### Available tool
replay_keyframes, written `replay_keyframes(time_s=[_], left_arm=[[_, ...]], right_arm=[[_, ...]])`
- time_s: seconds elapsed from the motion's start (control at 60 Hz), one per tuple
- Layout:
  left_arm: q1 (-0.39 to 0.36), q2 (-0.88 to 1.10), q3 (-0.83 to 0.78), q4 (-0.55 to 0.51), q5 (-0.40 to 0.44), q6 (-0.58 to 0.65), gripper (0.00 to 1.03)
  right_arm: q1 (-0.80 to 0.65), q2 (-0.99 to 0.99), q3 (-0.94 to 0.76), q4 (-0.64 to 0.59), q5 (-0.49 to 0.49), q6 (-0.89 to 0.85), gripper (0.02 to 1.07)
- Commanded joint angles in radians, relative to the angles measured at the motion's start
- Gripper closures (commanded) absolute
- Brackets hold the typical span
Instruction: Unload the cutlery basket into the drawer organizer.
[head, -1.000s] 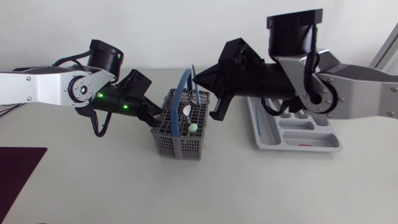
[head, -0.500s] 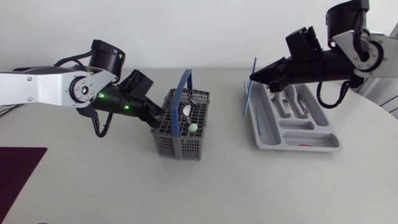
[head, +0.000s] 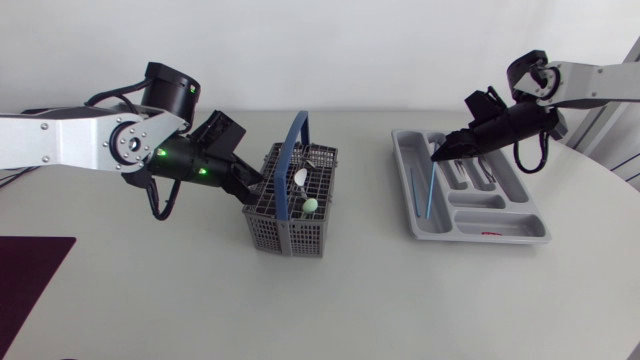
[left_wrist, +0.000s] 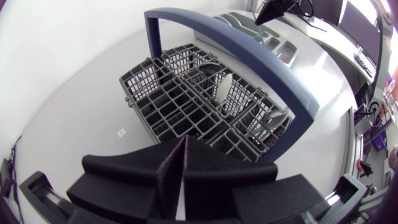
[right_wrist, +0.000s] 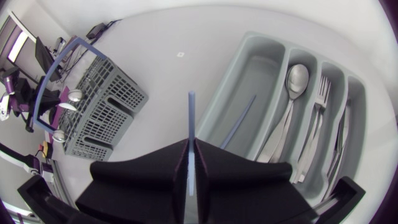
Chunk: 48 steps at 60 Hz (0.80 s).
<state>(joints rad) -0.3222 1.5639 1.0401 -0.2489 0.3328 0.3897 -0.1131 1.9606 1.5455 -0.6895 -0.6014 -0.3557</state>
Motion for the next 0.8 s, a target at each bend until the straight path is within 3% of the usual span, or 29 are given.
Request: replay_keyframes(time_s=[0.0, 0.317, 0.35, 0.45, 0.467, 0.567, 0.783], left_arm=[[-0.002, -0.030, -0.020, -0.001, 0.006, 0.001, 0.85], [0.002, -0.074, -0.040, -0.013, 0.005, 0.005, 0.85], [0.003, -0.082, -0.041, -0.016, 0.005, 0.005, 0.85], [0.011, -0.114, -0.052, -0.033, 0.005, 0.009, 0.85], [0.014, -0.123, -0.055, -0.036, 0.005, 0.009, 0.85], [0.029, -0.173, -0.068, -0.059, 0.005, 0.020, 0.85], [0.000, -0.355, -0.172, -0.128, 0.005, 0.087, 0.85]], right_arm=[[0.001, 0.101, 0.084, -0.036, 0.014, 0.046, 1.02], [0.027, 0.368, 0.364, -0.001, 0.098, 0.169, 1.00], [0.029, 0.379, 0.377, 0.007, 0.106, 0.179, 0.96], [0.033, 0.373, 0.372, 0.038, 0.130, 0.189, 0.64], [0.033, 0.354, 0.357, 0.051, 0.132, 0.190, 0.54], [0.035, 0.201, 0.202, 0.171, 0.137, 0.185, 0.25], [0.164, -0.077, -0.073, 0.358, 0.109, 0.132, 0.25]])
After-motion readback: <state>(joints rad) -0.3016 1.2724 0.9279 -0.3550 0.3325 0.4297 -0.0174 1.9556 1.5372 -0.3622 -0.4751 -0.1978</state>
